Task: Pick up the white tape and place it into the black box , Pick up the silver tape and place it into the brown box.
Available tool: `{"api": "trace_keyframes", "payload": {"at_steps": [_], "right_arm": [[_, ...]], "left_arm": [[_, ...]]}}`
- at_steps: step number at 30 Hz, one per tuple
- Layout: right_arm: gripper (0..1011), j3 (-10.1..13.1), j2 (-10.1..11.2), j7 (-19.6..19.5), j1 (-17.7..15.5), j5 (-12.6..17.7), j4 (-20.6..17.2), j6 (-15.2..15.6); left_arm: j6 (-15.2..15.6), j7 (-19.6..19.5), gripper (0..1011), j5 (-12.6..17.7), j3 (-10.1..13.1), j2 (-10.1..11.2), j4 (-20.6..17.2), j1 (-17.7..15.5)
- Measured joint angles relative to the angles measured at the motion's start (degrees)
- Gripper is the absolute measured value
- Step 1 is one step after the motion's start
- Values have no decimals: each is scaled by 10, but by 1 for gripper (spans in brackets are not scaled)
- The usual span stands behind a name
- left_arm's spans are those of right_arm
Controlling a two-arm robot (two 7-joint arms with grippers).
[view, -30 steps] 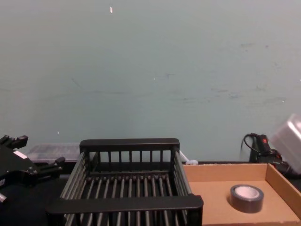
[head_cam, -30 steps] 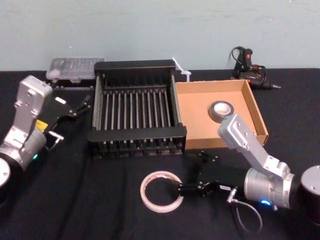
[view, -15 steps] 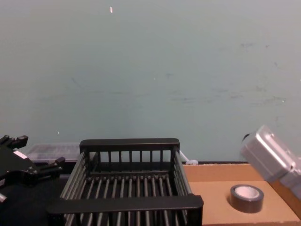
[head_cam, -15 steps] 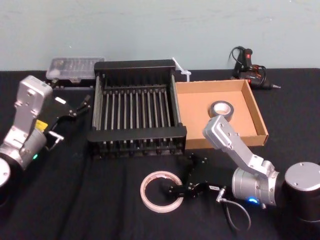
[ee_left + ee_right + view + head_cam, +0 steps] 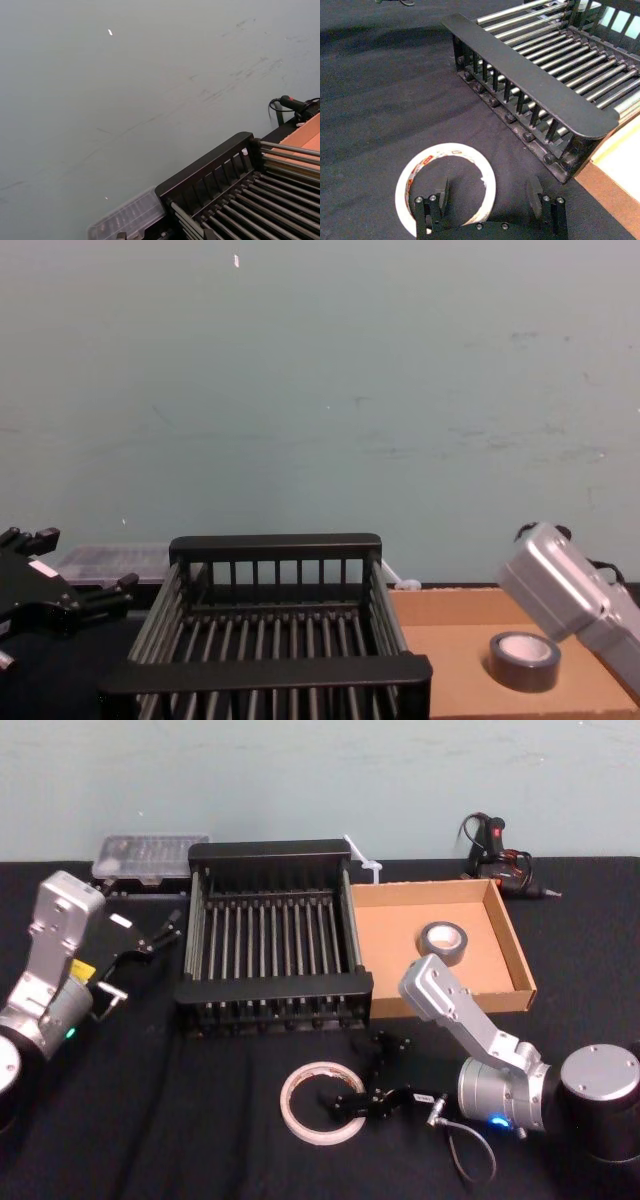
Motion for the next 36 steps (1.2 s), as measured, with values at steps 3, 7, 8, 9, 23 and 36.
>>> {"api": "trace_keyframes", "payload": {"at_steps": [3,7,8,9,23,36], "right_arm": [[1002,0,-1,1,0,0,2,1],[1002,1,-3,0,0,0,5,1],[1002,1,-4,-1,-1,0,6,1],[1002,1,-4,-1,-1,0,7,1],[1002,3,-5,-5,-2,-1,8,4],[890,3,-4,-5,-2,-1,7,4]], "left_arm": [[0,0,1001,0,0,0,0,0],[0,0,1001,0,0,0,0,0],[0,0,1001,0,0,0,0,0],[0,0,1001,0,0,0,0,0],[0,0,1001,0,0,0,0,0],[0,0,1001,0,0,0,0,0]]}}
